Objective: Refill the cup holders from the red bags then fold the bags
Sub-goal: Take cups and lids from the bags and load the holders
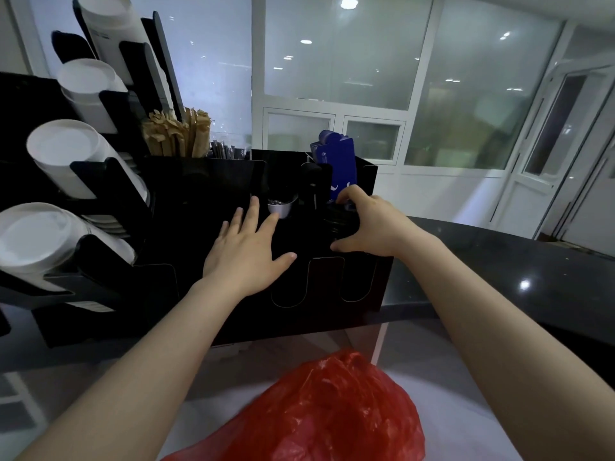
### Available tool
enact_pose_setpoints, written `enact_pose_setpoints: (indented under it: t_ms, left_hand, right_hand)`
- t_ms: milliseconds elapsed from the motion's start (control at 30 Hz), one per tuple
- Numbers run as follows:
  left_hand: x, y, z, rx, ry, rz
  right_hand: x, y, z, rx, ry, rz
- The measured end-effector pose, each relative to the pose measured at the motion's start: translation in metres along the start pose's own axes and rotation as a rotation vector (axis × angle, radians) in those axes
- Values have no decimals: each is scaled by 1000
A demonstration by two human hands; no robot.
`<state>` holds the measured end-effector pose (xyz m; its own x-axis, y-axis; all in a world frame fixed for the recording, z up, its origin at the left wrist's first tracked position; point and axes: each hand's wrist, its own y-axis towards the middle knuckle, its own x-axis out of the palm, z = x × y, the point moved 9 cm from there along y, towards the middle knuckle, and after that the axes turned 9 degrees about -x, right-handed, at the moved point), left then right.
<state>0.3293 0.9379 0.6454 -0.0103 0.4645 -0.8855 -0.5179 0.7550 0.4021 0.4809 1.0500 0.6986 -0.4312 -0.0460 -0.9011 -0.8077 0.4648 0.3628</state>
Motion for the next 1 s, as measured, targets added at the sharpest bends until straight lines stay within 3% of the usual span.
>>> enact_pose_setpoints:
  t_ms: [433, 767, 1000]
  left_hand:
    - [-3, -3, 1, -6, 11, -26]
    - [-5, -5, 2, -13, 7, -14]
    - [-14, -16, -2, -30, -75, -35]
  right_hand:
    - [-18, -7, 1, 17, 141, 261]
    - [-41, -18, -20, -74, 156, 492]
    - [-49, -25, -46, -140, 297, 566]
